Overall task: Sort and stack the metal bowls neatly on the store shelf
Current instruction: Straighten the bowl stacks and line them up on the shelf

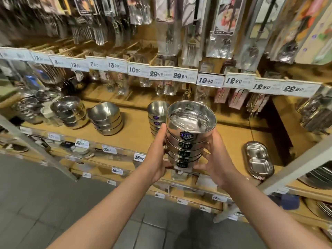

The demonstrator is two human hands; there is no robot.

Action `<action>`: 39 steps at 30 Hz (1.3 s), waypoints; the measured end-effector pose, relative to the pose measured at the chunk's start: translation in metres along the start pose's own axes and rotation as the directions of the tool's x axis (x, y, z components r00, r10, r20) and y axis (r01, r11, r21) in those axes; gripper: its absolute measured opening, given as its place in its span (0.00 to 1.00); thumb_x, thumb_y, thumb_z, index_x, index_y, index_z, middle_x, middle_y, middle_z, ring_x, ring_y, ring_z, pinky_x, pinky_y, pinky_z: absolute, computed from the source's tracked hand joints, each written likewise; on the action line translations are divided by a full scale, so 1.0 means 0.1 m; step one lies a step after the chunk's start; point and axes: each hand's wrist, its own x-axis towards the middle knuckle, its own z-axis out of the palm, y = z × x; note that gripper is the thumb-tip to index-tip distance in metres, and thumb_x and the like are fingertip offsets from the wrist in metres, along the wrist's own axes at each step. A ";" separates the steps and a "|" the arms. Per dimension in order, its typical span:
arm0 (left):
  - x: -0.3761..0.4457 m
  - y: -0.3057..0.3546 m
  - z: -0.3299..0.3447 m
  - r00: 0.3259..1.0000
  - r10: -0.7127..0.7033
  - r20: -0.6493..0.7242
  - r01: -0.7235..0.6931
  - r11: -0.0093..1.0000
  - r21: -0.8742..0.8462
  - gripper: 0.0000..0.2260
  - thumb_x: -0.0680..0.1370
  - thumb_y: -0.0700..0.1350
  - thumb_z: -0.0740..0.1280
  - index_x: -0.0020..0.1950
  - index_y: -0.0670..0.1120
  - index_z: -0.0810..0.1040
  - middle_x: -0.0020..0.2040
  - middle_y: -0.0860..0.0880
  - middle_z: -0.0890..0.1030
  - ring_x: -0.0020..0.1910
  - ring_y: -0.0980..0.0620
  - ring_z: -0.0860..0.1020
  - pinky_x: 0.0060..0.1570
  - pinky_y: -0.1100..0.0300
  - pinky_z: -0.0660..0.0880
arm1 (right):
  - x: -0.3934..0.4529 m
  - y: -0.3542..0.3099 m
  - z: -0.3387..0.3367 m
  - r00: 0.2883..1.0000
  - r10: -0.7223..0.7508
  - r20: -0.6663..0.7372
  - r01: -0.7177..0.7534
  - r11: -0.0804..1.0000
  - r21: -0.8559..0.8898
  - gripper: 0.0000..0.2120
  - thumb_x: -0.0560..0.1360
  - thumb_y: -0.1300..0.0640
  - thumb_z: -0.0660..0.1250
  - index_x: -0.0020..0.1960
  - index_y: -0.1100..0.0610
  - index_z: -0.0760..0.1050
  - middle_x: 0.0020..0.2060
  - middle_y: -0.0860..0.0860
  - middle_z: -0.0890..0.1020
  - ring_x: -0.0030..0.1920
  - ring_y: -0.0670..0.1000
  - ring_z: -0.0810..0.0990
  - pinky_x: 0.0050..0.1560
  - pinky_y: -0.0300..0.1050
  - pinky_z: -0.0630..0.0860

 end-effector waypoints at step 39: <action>2.24 0.07 -2.67 0.989 -0.130 0.064 0.134 0.989 -0.063 0.21 0.77 0.65 0.61 0.58 0.53 0.82 0.61 0.50 0.84 0.62 0.50 0.80 0.65 0.46 0.75 | 2.47 1.32 2.09 0.991 -0.010 -0.136 0.016 0.999 0.047 0.27 0.80 0.31 0.52 0.74 0.40 0.69 0.71 0.42 0.76 0.74 0.48 0.70 0.70 0.68 0.69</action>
